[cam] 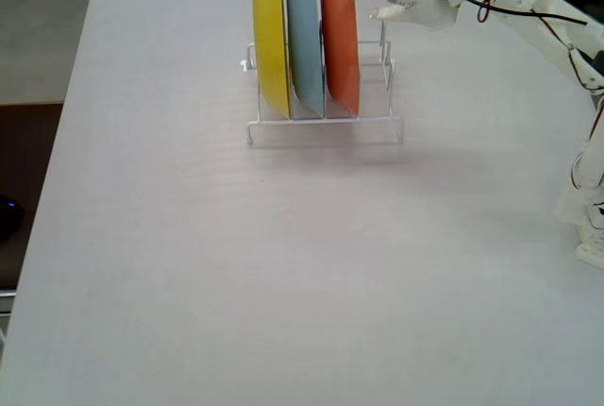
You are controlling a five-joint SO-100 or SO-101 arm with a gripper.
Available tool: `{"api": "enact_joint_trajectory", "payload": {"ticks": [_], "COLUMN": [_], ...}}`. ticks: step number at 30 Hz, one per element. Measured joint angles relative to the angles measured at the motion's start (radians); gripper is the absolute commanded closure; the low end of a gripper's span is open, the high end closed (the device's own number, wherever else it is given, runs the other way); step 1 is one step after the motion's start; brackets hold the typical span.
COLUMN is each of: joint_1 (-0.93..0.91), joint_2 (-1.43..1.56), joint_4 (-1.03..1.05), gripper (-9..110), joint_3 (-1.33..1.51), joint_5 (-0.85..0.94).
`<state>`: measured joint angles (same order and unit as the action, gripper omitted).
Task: Could you take three plates?
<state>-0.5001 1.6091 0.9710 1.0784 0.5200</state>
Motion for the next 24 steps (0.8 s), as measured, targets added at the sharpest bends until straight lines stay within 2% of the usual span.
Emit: {"api": "enact_joint_trajectory", "payload": {"ticks": [6, 8, 11, 17, 24], "joint_1": [-0.002, -0.002, -0.002, -0.002, -0.009], "joint_2": [-0.114, -0.147, -0.176, -0.179, -0.190], "joint_4": [0.000, 0.000, 0.000, 0.015, 0.153], "gripper": [77, 84, 101, 102, 102], "joint_3": [-0.104, -0.140, -0.190, -0.267, -0.483], "joint_5": [0.034, 0.034, 0.034, 0.015, -0.006]}}
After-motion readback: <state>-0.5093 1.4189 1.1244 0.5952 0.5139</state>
